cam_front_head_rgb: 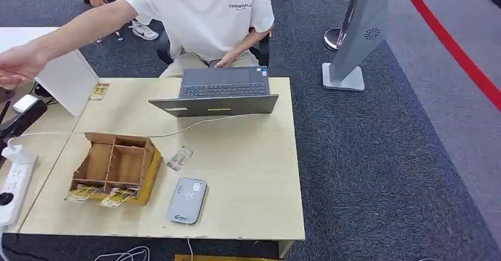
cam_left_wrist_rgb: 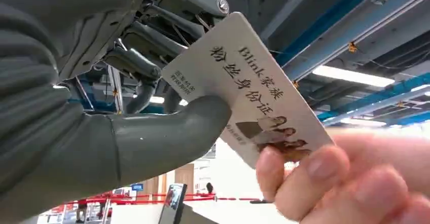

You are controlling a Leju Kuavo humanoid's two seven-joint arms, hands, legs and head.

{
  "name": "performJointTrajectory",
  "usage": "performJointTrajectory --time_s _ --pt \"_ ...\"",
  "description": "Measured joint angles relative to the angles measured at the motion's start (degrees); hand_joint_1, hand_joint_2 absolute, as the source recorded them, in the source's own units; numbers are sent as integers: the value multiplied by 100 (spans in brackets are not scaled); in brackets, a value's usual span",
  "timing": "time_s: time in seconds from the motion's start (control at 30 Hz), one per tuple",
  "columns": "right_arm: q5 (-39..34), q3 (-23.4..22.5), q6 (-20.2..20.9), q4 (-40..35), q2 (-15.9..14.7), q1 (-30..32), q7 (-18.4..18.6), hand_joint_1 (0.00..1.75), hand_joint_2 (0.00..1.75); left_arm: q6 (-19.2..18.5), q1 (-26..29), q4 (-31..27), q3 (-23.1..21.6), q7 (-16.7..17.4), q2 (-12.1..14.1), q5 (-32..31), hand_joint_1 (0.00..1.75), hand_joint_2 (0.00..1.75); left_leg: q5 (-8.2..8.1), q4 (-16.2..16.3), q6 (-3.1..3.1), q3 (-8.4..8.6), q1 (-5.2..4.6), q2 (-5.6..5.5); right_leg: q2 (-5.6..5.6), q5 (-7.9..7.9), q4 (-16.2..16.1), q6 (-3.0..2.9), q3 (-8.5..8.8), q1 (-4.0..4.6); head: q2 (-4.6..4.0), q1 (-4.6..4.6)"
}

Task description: Pass the card to the sensor for recognition and then transmit it.

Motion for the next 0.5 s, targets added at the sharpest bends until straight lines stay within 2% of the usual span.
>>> performJointTrajectory --time_s 0.13,0.27,0.4,0.5 --pt "0 46 4 0 0 -1 2 0 175 166 -16 46 -70 -11 -13 48 175 175 0 0 0 0 0 0 1 0 0 0 0 0 0 0" --pt "0 63 4 2 0 0 22 0 175 466 87 -132 -160 -31 -151 28 175 175 0 0 0 -1 0 0 0 0 0 0 0 0 0 0" --pt "-7 70 -13 9 0 10 70 0 175 651 433 -775 -378 -54 -409 -120 175 175 0 1 0 -2 -2 0 0 0 -1 0 -1 -2 0 -4" --pt "-46 70 -20 9 0 19 101 0 175 721 754 -1505 -763 -146 -755 -346 175 175 -2 3 2 -4 -5 -1 -1 0 -5 1 -1 -5 0 -2"
